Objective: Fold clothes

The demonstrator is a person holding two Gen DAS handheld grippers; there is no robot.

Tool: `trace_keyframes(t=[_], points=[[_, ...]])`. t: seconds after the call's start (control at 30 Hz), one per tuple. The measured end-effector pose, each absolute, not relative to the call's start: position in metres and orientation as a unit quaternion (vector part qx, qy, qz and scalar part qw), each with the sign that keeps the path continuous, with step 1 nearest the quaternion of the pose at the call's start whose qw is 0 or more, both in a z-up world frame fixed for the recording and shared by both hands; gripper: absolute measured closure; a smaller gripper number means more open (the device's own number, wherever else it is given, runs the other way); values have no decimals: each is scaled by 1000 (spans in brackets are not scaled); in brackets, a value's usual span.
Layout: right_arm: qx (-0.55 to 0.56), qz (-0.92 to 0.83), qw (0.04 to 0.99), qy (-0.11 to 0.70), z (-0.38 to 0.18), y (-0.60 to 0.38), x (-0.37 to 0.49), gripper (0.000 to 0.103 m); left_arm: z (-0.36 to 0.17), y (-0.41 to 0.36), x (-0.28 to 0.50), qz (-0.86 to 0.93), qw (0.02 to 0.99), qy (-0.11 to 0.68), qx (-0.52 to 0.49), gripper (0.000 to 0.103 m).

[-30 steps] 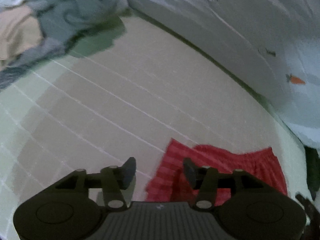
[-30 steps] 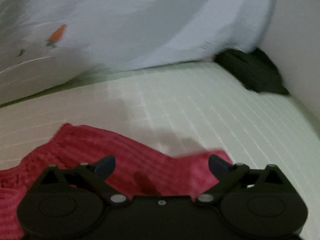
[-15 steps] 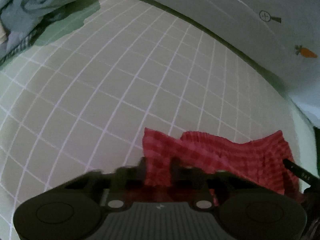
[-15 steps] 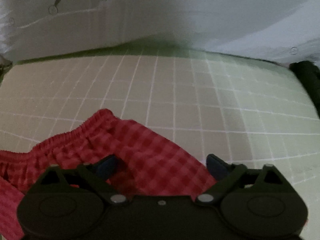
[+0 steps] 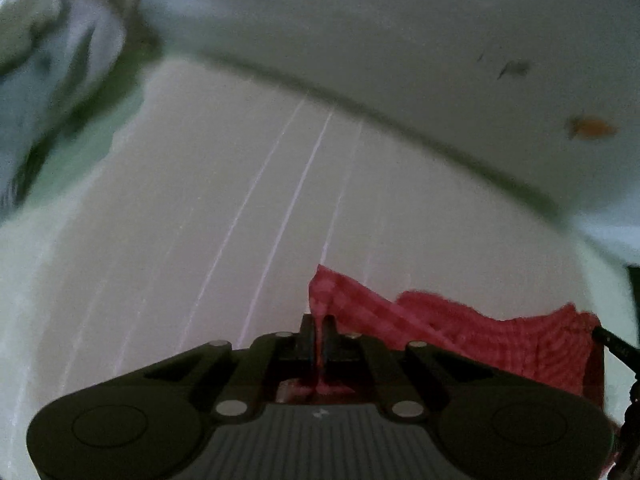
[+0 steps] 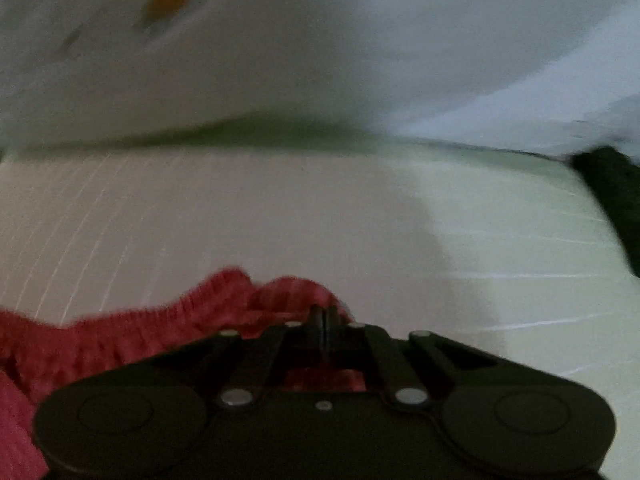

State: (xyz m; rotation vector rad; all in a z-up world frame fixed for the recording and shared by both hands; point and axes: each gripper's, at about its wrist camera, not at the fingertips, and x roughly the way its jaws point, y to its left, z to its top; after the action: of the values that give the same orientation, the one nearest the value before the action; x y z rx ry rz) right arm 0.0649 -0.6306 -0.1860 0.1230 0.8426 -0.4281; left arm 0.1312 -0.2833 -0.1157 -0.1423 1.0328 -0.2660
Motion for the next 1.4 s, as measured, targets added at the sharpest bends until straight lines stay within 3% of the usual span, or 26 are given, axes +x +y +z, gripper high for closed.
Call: trace_keyframes(t=[0.17,0.27,0.33,0.37,0.43,0.5,0.63,0.77,0.8,0.97,1.03,1.07,1.1,1.4], points=[[71,-315,880,348,-154,-667,42,102,-91,-279,132,-125,883,450,-57,99],[73,-326,868,368,-157,-676,36,90,-97,-272,129,-116,874,467,-69,94],[72,-332,861,378,-161,-673,27,61,-102,-273,125,-116,867,479,-73,84],[74,-332,861,378,-161,-669,20,56,-104,-276,123,-117,864,485,-74,80],[81,-330,860,381,-164,-660,10,35,-107,-284,120,-125,857,495,-72,75],[82,-338,855,386,-169,-652,1,22,-112,-295,117,-133,851,503,-69,70],[103,-351,842,397,-177,-649,-10,19,-121,-315,122,-149,838,518,-82,63],[123,-356,834,403,-180,-642,-24,18,-127,-332,127,-161,832,523,-92,34],[121,-356,834,405,-181,-640,-26,18,-128,-336,129,-161,830,526,-94,33],[122,-355,830,413,-185,-635,-28,17,-141,-344,142,-124,820,548,-108,37],[119,-353,830,415,-186,-634,-27,17,-148,-341,145,-108,815,558,-111,60],[116,-352,831,415,-186,-634,-26,17,-152,-339,145,-112,814,561,-102,88],[113,-352,831,415,-185,-633,-26,17,-154,-335,143,-117,813,562,-92,97],[111,-344,842,400,-168,-607,-39,17,-147,-260,80,-119,813,560,-107,98]])
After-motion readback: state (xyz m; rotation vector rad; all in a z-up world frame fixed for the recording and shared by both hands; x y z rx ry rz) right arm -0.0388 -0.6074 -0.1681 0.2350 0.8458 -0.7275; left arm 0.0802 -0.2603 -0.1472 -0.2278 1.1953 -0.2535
